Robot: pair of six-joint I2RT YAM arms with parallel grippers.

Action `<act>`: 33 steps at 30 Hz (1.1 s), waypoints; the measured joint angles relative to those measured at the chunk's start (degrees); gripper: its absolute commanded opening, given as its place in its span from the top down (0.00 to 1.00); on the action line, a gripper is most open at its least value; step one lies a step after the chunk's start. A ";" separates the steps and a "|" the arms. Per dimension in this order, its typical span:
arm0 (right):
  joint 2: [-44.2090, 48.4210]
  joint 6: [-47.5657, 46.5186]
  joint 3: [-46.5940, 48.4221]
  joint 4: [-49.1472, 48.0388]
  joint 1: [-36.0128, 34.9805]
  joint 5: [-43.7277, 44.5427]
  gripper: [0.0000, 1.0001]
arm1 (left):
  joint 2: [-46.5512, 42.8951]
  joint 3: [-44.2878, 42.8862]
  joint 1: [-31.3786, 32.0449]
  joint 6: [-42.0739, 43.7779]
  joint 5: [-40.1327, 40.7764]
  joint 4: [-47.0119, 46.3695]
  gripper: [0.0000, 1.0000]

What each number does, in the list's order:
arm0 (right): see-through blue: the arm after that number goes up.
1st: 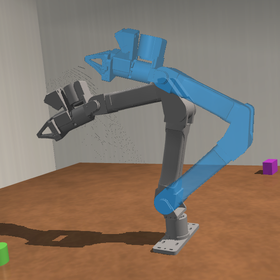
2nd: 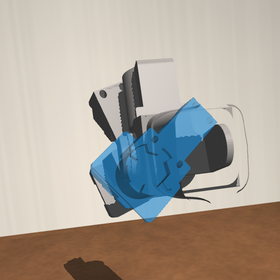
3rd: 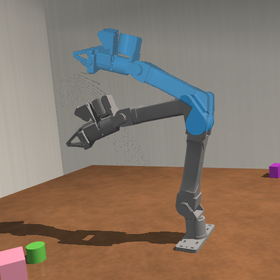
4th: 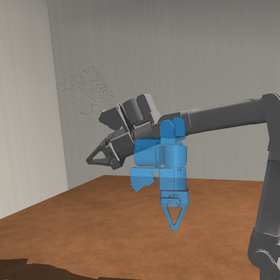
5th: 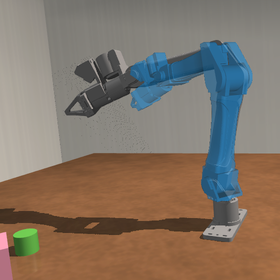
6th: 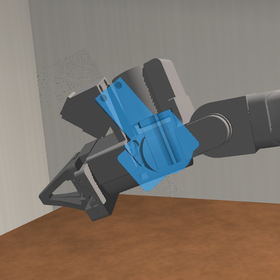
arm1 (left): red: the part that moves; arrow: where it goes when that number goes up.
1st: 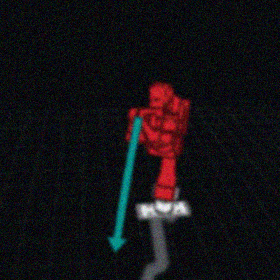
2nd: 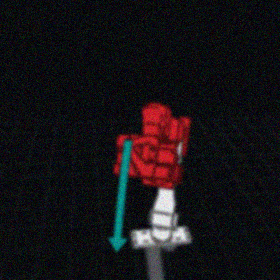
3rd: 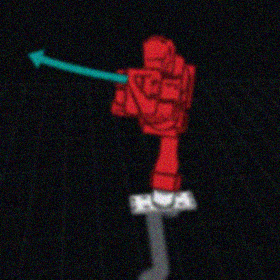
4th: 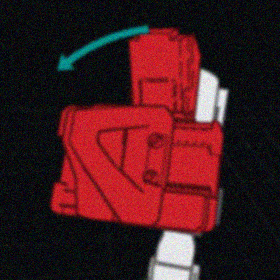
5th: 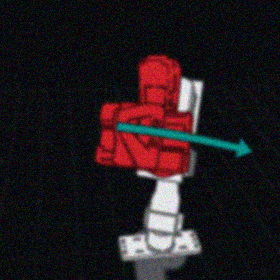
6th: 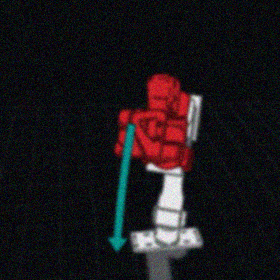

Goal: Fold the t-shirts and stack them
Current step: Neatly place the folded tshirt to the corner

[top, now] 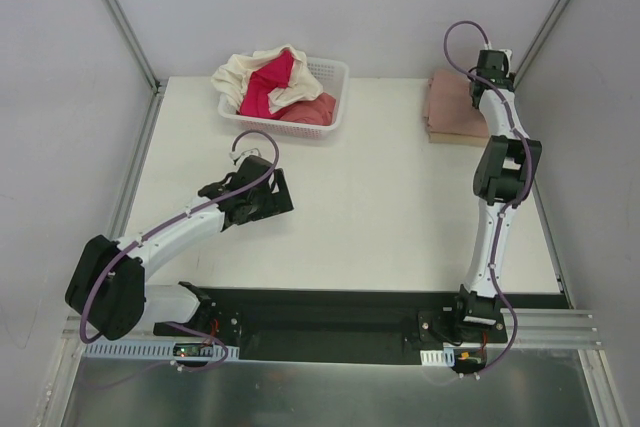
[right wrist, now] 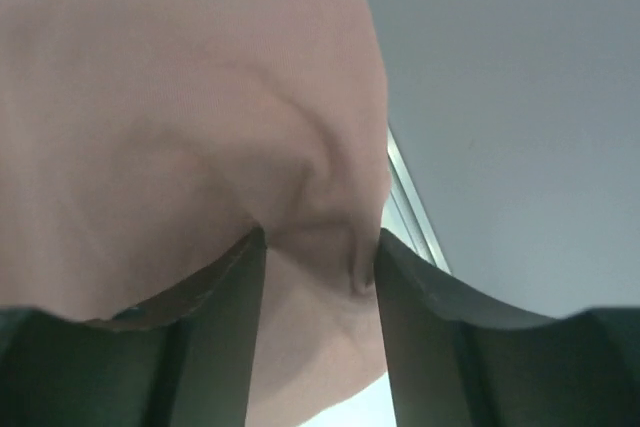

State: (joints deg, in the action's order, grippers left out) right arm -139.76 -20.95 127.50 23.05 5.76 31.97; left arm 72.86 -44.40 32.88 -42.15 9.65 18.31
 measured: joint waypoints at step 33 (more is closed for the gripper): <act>68.43 22.88 -63.80 2.82 -13.25 -26.38 0.03 | -18.18 5.53 -0.02 1.68 -6.10 2.21 0.01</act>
State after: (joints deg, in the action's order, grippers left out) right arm -71.33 1.93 63.70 25.87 -7.49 5.58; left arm 54.68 -38.87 32.86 -40.47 3.55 20.51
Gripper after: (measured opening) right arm 0.966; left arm 0.993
